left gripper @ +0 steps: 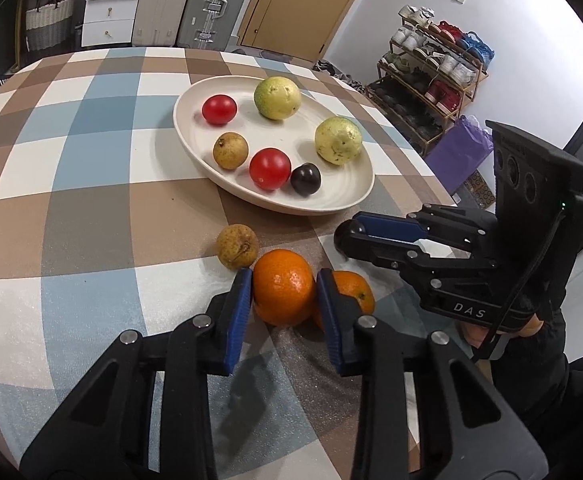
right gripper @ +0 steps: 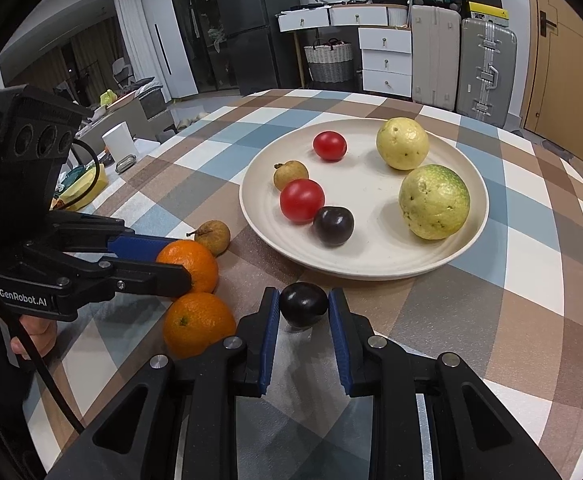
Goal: Organize fruits
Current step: 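Grasp an orange with the left gripper while the right gripper holds the plum, then carry the orange and plum onto the plate and open both grippers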
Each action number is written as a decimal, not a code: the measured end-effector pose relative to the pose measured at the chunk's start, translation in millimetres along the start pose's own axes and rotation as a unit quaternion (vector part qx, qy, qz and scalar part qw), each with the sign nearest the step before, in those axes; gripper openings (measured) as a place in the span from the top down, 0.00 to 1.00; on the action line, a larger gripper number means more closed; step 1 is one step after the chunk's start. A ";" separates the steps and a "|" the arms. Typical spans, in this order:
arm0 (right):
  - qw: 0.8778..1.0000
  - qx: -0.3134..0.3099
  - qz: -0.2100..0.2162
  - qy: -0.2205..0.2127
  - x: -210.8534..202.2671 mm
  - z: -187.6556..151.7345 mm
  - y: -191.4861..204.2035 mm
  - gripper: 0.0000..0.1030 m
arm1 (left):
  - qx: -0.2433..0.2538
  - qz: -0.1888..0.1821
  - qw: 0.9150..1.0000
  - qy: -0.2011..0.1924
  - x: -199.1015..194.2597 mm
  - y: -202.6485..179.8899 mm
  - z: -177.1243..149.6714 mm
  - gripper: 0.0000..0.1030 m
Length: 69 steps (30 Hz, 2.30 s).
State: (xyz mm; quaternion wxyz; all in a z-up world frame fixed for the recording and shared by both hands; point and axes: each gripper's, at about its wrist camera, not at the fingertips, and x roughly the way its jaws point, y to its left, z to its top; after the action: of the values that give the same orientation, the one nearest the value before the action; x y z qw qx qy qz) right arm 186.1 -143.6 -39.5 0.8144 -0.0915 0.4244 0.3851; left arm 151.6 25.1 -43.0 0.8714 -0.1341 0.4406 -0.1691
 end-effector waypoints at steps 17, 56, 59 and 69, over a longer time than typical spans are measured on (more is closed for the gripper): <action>0.999 0.006 0.013 -0.048 -17.9 3.4 0.2 0.75 | 0.004 -0.011 0.997 -0.076 -26.7 -1.1 3.9 0.71; 0.985 0.114 -0.005 -0.128 -25.3 20.4 -42.4 0.75 | 0.039 0.102 0.985 -0.134 36.4 -23.1 76.8 0.71; 0.987 0.111 -0.010 -0.119 -17.6 24.4 -40.3 0.75 | 0.033 0.100 0.985 -0.134 36.1 -21.1 75.4 0.71; 0.985 0.110 -0.026 -0.129 -19.2 25.4 -40.8 0.69 | 0.026 0.101 0.985 -0.140 30.1 -16.4 69.7 0.71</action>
State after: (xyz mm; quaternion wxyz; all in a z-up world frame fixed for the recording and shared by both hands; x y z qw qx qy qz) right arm 224.0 -170.1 -16.3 0.8773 0.0382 0.3529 0.3229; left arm 222.0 3.7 -18.3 0.9402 -0.0885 0.3212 -0.0707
